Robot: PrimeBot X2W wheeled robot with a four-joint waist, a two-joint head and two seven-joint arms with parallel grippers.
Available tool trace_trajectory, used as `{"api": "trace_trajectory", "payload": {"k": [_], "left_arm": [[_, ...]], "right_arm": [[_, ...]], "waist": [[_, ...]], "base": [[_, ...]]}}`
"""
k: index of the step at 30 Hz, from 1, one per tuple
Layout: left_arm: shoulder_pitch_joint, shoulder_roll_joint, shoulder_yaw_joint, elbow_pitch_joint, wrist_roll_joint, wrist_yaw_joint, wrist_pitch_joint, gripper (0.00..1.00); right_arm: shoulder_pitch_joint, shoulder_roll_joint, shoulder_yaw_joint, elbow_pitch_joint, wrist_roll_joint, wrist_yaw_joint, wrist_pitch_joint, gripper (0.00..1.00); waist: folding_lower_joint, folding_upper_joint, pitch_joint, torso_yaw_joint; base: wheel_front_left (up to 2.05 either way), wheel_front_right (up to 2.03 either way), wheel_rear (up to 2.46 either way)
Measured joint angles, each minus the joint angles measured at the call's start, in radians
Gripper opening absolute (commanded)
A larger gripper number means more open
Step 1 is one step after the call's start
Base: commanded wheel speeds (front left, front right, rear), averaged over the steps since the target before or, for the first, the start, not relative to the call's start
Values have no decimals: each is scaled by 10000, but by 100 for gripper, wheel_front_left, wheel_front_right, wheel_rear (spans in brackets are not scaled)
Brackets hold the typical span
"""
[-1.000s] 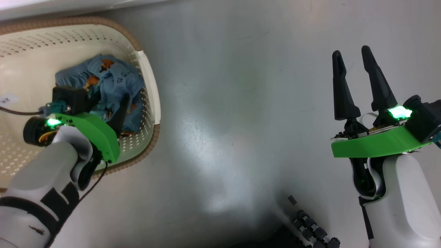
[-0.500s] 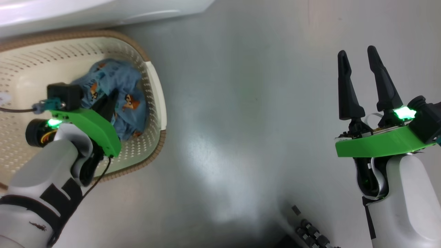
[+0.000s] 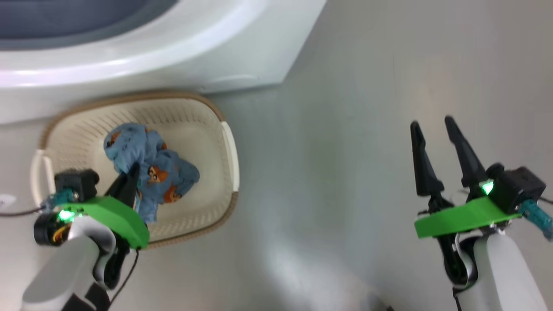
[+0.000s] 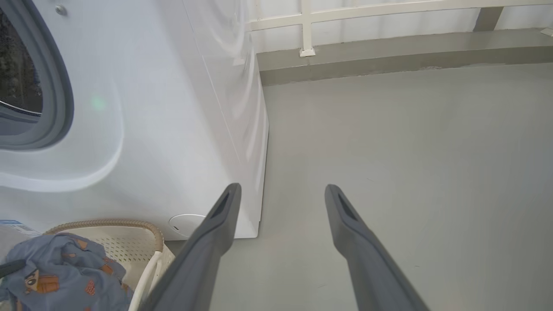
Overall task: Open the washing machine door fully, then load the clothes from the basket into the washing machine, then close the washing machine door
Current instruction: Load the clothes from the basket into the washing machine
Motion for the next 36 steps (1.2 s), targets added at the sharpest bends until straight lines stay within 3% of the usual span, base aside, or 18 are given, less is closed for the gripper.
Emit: {"api": "trace_trajectory", "payload": {"k": [9, 19, 36], "left_arm": [[1607, -550, 2305, -938, 1852, 0, 2, 0], [3256, -943, 4209, -2522, 3419, 0, 2, 0], [6666, -1737, 6525, -6245, 5198, 0, 2, 0]], "right_arm": [[1029, -236, -209, 431, -59, 0, 0, 100], [2067, -418, -410, 635, -44, 0, 0, 100], [3591, -445, -1058, 589, 31, 0, 0, 100]], "waist": [[0, 0, -1706, 541], [0, 0, -3375, 1082], [0, 0, -5055, 1760]], "base": [[0, 0, 0], [0, 0, 0], [0, 0, 0]]}}
